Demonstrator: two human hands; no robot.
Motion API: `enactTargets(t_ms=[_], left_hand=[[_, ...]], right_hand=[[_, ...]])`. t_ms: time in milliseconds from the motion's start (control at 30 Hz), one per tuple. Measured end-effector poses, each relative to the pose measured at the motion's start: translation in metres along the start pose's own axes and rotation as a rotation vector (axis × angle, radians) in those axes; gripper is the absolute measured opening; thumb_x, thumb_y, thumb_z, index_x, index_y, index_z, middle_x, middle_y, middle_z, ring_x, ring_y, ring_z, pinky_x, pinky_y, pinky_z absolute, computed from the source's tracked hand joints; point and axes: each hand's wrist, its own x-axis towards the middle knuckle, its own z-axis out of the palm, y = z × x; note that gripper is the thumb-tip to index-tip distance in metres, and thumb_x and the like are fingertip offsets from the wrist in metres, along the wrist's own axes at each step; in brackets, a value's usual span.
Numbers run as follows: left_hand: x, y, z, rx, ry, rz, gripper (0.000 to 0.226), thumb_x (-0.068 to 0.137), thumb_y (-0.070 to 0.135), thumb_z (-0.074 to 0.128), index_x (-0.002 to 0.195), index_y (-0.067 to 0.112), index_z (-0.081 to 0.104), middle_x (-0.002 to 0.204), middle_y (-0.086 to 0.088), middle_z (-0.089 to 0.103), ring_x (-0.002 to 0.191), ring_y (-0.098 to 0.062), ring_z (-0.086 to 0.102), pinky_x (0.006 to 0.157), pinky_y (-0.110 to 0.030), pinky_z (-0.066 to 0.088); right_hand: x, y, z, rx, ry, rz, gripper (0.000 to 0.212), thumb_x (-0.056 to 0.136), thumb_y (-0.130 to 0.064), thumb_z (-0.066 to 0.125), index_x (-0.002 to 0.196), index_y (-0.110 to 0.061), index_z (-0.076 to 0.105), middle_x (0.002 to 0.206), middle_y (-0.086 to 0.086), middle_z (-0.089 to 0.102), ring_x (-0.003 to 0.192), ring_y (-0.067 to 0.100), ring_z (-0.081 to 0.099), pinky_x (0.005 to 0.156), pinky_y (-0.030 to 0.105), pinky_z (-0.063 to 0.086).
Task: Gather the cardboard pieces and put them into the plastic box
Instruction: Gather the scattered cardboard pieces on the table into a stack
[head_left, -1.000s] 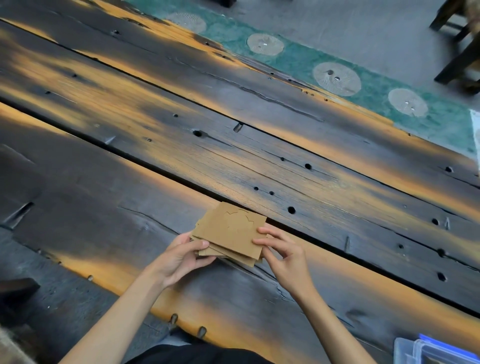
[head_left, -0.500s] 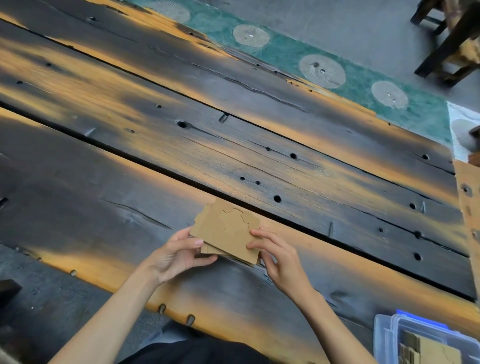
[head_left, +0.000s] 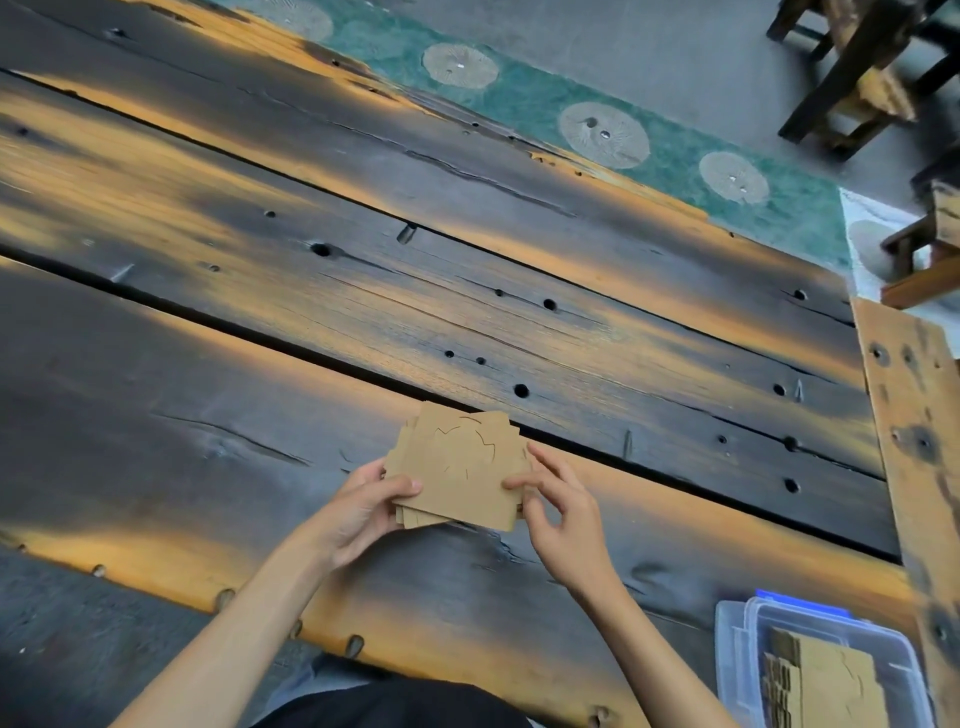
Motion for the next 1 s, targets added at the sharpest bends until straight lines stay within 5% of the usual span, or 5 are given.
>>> enactTargets(t_ms=[133,267,400,533,1000], left_hand=[[0.002,-0.005,0.008,0.074,-0.044,-0.036,0.046,0.079,0.006,0.069,0.124,0.003,0.060,0.120,-0.019,0.072,0.103,-0.028,0.072,0.078,-0.038,0.062],[0.004,-0.019,0.021,0.191,-0.093,-0.109,0.037,0.091,-0.004,0.063,0.128,0.001,0.059,0.119,-0.021,0.071,0.101,-0.030,0.071,0.080,-0.039,0.062],[0.007,-0.037,0.040,0.292,-0.123,-0.158,0.038,0.092,-0.006,0.061,0.129,0.003,0.060,0.122,-0.023,0.070,0.109,-0.036,0.070,0.087,-0.044,0.061],[0.012,-0.053,0.071,0.417,-0.116,-0.201,0.032,0.095,0.003,0.063,0.126,0.006,0.064,0.119,-0.018,0.074,0.111,-0.033,0.070,0.095,-0.050,0.057],[0.025,-0.151,0.229,0.752,-0.068,-0.239,0.025,0.090,0.013,0.072,0.113,0.009,0.064,0.106,-0.012,0.078,0.096,-0.023,0.076,0.081,-0.037,0.063]], right_hand=[[-0.011,-0.006,-0.007,0.344,0.051,0.261,0.037,0.091,-0.029,0.074,0.124,-0.045,0.064,0.131,-0.023,0.064,0.126,0.004,0.059,0.094,0.030,0.058],[-0.029,0.002,-0.016,0.555,0.034,0.510,0.068,0.088,-0.022,0.079,0.142,-0.047,0.045,0.117,-0.001,0.076,0.105,0.017,0.074,0.074,0.033,0.061],[-0.051,0.021,-0.030,0.541,0.112,0.601,0.062,0.087,-0.015,0.079,0.140,-0.031,0.052,0.114,0.000,0.077,0.104,0.020,0.074,0.083,0.042,0.061],[-0.076,0.039,-0.055,0.566,0.221,0.637,0.057,0.087,-0.010,0.078,0.135,-0.028,0.056,0.112,-0.001,0.077,0.104,0.017,0.074,0.073,0.030,0.060],[-0.165,0.115,-0.201,0.444,0.319,0.765,0.044,0.084,-0.009,0.079,0.123,-0.025,0.065,0.108,0.003,0.074,0.095,0.010,0.073,0.082,0.033,0.062]])
